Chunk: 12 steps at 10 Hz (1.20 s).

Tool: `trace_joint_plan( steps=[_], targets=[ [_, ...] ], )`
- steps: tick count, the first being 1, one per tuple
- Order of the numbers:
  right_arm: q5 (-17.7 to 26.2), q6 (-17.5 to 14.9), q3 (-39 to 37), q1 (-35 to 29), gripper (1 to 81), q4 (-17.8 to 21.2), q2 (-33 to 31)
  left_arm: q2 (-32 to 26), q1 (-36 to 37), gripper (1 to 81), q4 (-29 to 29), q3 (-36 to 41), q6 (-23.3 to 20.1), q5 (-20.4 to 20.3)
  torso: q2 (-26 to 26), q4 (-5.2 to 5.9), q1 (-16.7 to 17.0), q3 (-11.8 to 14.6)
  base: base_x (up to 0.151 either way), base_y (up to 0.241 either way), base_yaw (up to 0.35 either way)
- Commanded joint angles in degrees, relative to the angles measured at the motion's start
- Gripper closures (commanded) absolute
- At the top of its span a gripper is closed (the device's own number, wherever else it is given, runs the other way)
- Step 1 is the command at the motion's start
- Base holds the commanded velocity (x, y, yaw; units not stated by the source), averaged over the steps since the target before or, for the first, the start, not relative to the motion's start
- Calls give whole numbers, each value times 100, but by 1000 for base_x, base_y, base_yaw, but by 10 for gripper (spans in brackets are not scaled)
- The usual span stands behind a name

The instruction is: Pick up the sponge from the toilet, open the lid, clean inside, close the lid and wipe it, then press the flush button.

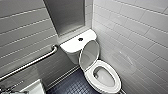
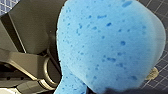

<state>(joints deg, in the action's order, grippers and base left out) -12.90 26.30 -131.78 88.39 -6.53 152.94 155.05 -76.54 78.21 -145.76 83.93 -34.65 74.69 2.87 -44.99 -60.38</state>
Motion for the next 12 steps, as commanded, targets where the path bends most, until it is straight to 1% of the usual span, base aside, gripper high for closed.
trace_joint_plan(
  steps=[1, 2, 3, 4, 5, 6, 7, 9, 10, 11, 12],
  targets=[
    [323, -520, 409, 342, 811, 249, -33, -483, 487, 10, 203, -119, 413, -561, 0, 0, 0, 0, 0, 0, 0],
    [323, -511, 382, 325, 811, 214, -7, -334, 478, 10, 370, -233, 413, -306, 0, 0, 0, 0, 0, 0, 0],
    [323, -503, 356, 307, 811, 222, -7, 51, 382, 10, 562, -566, 413, 289, 0, 0, 0, 0, 0, 0, 0],
    [323, -494, 339, 280, 811, 223, 2, 386, 233, 10, 748, -875, 413, 669, 0, 0, 0, 0, 0, 0, 0],
    [332, -494, 312, 228, 811, 231, 20, 883, 5, 10, 888, -1303, 413, 1297, 0, 0, 0, 0, 0, 0, 0],
    [341, -494, 303, 184, 811, 232, 46, 1211, -189, 10, 906, -1576, 422, 1809, 0, 0, 0, 0, 0, 0, 0],
    [349, -494, 294, 131, 811, 240, 72, 1371, -383, 10, 897, -1649, 422, 2093, 0, 0, 0, 0, 0, 0, 0],
    [376, -485, 206, 87, 811, 240, 160, 1371, -621, 10, 950, -1613, 413, 2050, 0, 0, 0, 0, 0, 0, 0],
    [481, -485, 145, 43, 811, 240, 195, 1503, -691, 10, 880, -1657, 343, 2173, 0, 0, 0, 0, 0, 0, 0],
    [630, -485, 84, 8, 811, 249, 248, 1643, -726, 10, 707, -1692, 257, 2538, 0, 0, 0, 0, 0, 0, 0],
    [675, -494, 49, -19, 811, 240, 283, 1802, -709, 10, 256, -1692, -360, 2972, 0, 0, 0, 0, 0, 0, 0]
  ],
)
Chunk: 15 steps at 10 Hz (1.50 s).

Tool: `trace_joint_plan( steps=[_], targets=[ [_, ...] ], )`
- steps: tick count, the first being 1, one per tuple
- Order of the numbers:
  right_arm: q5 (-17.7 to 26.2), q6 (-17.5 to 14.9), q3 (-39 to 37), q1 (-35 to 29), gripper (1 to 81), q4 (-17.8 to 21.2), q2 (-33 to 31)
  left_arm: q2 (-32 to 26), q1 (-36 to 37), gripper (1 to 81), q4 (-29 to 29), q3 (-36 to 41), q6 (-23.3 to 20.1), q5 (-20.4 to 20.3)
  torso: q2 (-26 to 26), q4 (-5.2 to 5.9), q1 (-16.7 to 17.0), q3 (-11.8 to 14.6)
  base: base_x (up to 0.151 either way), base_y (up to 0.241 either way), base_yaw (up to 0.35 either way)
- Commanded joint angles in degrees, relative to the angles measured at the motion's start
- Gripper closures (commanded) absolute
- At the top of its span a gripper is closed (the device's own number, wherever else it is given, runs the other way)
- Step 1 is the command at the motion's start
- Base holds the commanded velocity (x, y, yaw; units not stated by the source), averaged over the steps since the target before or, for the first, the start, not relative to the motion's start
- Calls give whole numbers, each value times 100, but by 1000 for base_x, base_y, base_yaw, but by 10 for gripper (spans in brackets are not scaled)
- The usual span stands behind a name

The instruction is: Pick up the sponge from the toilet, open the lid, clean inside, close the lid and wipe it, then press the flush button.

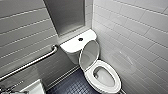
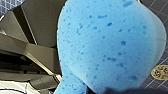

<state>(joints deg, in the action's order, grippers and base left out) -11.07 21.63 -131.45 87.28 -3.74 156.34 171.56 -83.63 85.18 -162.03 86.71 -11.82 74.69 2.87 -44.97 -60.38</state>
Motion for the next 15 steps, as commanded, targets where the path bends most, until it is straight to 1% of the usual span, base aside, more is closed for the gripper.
trace_joint_plan(
  steps=[1, 2, 3, 4, 5, 6, 7, 8, 9, 10, 12, 13, 15],
  targets=[
    [492, -27, 7, 75, 811, -39, -31, 265, 43, 10, -1354, -49, -1595, 1015, 0, 0, 0, 0, 0, 0, 0],
    [492, -27, -2, 66, 811, -56, 4, 370, 96, 10, -2802, -40, -2982, 1311, 0, 0, 0, 0, 0, 0, 0],
    [500, -27, -19, 57, 811, -65, 22, 432, 192, 10, -3983, -32, -4172, 1454, 0, 0, 0, 0, 0, 0, 0],
    [500, -27, -37, 57, 811, -65, 48, 442, 306, 10, -5490, 29, -5679, 1657, 0, 0, 0, 0, 0, 0, 0],
    [492, -27, -46, 57, 811, -65, 57, 407, 437, 10, -6629, 186, -6759, 1727, 0, 0, 0, 0, 0, 0, 0],
    [492, -27, -81, 57, 811, -65, 75, 423, 544, 10, -7179, 311, -7115, 1979, 0, 0, 0, 0, 0, 0, 0],
    [492, -27, -116, 48, 811, -74, 101, 406, 588, 10, -7270, 356, -7124, 2202, 0, 0, 0, 0, 0, 0, 0],
    [492, -27, -169, 49, 811, -83, 145, 362, 632, 10, -7270, 400, -7151, 2193, 0, 0, 0, 0, 0, 0, 0],
    [492, -27, -222, 31, 811, -92, 189, 224, 720, 10, -7270, 641, -7151, 2193, 0, 0, 0, 0, 0, 0, 0],
    [492, -36, -257, 40, 811, -109, 233, -33, 782, 10, -7270, 1181, -7159, 2202, 0, 0, 0, 0, 0, 0, 0],
    [483, -44, -275, 31, 811, -240, 277, -856, 1001, 10, -7261, 2889, -7159, 2254, 0, 0, 0, 0, 0, 0, 0],
    [465, -44, -257, 31, 811, -267, 268, -1199, 1158, 10, -7261, 3488, -7160, 2272, 0, 0, 0, 0, 0, 0, 0],
    [457, -36, -336, 31, 811, -232, 277, -1738, 1511, 10, -7208, 4354, -7159, 2264, 0, 0, 0, 0, 0, 0, 0]
  ],
)
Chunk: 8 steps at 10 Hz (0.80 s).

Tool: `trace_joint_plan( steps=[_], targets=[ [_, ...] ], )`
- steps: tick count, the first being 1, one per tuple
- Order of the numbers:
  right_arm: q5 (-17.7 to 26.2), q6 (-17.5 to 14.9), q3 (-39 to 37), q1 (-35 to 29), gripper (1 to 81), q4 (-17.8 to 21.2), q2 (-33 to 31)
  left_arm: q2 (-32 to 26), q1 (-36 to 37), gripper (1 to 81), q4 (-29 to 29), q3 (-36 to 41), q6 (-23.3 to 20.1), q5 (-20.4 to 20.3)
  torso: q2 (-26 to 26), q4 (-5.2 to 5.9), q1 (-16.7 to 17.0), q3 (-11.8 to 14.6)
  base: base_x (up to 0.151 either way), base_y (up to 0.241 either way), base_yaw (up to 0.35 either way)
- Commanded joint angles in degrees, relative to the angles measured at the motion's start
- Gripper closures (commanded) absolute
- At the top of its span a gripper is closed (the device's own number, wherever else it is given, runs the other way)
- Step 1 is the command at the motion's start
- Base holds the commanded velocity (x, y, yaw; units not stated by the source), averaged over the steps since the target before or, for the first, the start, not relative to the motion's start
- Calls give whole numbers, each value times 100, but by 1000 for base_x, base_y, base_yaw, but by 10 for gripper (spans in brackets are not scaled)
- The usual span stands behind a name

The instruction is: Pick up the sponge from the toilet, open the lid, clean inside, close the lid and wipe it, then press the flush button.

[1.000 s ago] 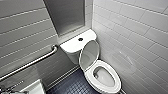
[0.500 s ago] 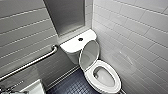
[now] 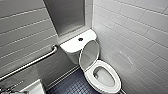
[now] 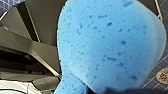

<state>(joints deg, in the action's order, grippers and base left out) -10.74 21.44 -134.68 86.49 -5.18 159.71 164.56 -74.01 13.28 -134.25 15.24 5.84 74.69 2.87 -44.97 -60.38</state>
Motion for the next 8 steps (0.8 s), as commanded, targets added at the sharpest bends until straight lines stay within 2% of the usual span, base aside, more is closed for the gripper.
trace_joint_plan(
  steps=[1, 4, 8],
  targets=[
    [450, 44, -75, 75, 811, -62, -59, -1258, 742, 10, -62, 1964, 5, 488, 0, 0, 0, 0, 0, 0, 0],
    [459, -17, -363, 57, 811, -115, 177, -1628, 1392, 10, -220, 2623, 41, 497, 0, 0, 0, 0, 0, 0, 0],
    [468, 44, -1137, 74, 811, -62, 556, -1689, 2086, 10, -429, 2807, 172, 506, -2, 0, 0, 0, 0, 0, 0]
  ],
)
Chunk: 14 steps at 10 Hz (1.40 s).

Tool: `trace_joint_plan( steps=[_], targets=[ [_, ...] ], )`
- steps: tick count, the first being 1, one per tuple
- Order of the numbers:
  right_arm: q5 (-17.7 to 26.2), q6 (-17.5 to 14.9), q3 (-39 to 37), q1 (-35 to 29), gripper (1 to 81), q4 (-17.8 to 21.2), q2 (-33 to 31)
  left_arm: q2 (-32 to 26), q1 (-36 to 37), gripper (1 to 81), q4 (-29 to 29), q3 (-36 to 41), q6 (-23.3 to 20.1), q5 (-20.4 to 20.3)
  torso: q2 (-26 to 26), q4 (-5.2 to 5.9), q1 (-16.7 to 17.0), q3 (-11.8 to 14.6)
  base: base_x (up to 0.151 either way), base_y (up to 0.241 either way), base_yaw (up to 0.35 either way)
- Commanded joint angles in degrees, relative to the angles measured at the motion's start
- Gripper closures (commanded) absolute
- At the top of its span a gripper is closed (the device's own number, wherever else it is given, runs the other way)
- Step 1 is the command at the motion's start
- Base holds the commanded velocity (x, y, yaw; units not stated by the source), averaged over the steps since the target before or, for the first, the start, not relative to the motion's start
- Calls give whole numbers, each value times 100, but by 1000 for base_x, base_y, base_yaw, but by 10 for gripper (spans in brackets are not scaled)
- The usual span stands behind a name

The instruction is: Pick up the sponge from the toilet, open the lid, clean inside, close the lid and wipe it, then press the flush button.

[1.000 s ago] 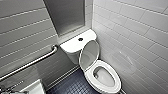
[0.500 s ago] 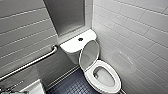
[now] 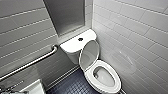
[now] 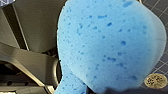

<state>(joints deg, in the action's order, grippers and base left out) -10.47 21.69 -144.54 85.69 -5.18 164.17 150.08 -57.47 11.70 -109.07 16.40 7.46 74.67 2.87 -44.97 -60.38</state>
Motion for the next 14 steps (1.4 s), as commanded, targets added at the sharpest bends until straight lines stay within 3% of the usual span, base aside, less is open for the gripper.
trace_joint_plan(
  steps=[1, 6, 14],
  targets=[
    [423, 29, -187, 182, 811, -62, 118, -302, 643, 10, -491, 446, 65, 344, 0, 0, 0, 0, 0, 0, 0],
    [423, 37, -170, 225, 811, -53, 189, -408, 1786, 10, -2286, 536, 109, 335, -2, 0, 0, -2, 0, 0, 0],
    [353, 20, -310, 305, 811, -80, 294, -399, 3359, 10, -4139, 97, 118, 265, -7, 0, 0, -4, 0, 0, 0]
  ],
)
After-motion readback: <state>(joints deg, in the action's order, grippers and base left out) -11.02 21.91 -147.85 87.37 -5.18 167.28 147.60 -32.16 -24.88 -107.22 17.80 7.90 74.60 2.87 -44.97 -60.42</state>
